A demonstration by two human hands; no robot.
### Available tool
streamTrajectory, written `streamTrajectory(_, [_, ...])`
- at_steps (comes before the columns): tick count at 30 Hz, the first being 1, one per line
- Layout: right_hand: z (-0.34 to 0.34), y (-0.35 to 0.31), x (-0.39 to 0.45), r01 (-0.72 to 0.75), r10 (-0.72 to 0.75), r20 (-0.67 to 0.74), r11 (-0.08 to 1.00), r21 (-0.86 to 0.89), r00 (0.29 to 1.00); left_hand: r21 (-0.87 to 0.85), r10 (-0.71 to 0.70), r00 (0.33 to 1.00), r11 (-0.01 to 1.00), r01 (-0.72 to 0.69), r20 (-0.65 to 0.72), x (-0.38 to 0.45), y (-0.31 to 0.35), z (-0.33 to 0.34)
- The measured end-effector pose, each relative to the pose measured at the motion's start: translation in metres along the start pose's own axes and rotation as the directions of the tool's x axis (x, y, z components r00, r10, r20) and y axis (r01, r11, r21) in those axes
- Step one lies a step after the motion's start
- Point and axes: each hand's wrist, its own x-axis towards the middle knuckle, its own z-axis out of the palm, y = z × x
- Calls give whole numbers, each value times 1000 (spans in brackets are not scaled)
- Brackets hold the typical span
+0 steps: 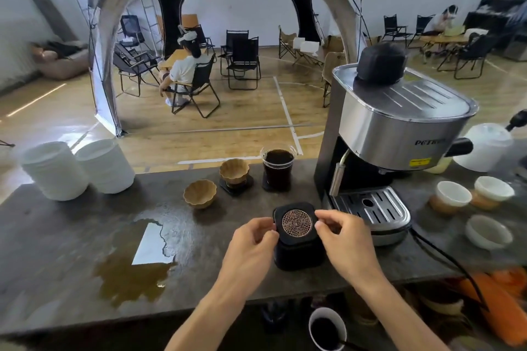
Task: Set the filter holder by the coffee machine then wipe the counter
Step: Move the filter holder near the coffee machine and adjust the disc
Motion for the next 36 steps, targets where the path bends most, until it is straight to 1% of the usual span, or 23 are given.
streamTrajectory(4, [0, 7, 0, -36, 35, 43, 999, 18, 998, 22, -46, 999, 999, 46, -1, 7, -4, 4])
streamTrajectory(8, [1, 11, -3, -67, 66, 58, 998, 16, 996, 84, -83, 997, 993, 82, 8, 13, -14, 7])
streamTrajectory(13, [1, 6, -7, -144, 142, 132, 990, 4, 981, 134, -74, 997, 988, 72, 11, 17, -21, 10])
streamTrajectory(16, [-3, 1, -7, -167, 168, 126, 986, -16, 978, 137, -67, 998, 989, 63, 22, 20, -23, 9])
streamTrajectory(20, [-6, -2, -8, -212, 211, 125, 977, 1, 970, 123, -79, 996, 990, 74, 36, 24, -28, 8])
streamTrajectory(24, [-7, -1, -13, -259, 255, 116, 966, 25, 960, 103, -58, 997, 993, 52, 58, 25, -29, 6])
streamTrajectory(28, [-9, -5, -18, -189, 185, 59, 979, 78, 981, 99, -30, 998, 995, 24, 60, 23, -28, -6])
streamTrajectory(30, [-10, -12, -22, -119, 120, 4, 987, 110, 993, 101, 7, 998, 995, -13, 59, 23, -28, -20])
streamTrajectory(32, [-11, -25, -25, -30, 37, -57, 993, 116, 998, 125, 72, 997, 989, -76, 31, 26, -27, -40])
streamTrajectory(34, [-6, -39, -26, 40, -31, -82, 993, 109, 996, 214, 150, 986, 968, -132, -67, 37, -30, -63])
streamTrajectory(36, [6, -54, -26, 67, -62, -49, 991, 115, 997, 343, 220, 958, 928, -147, -186, 54, -38, -85])
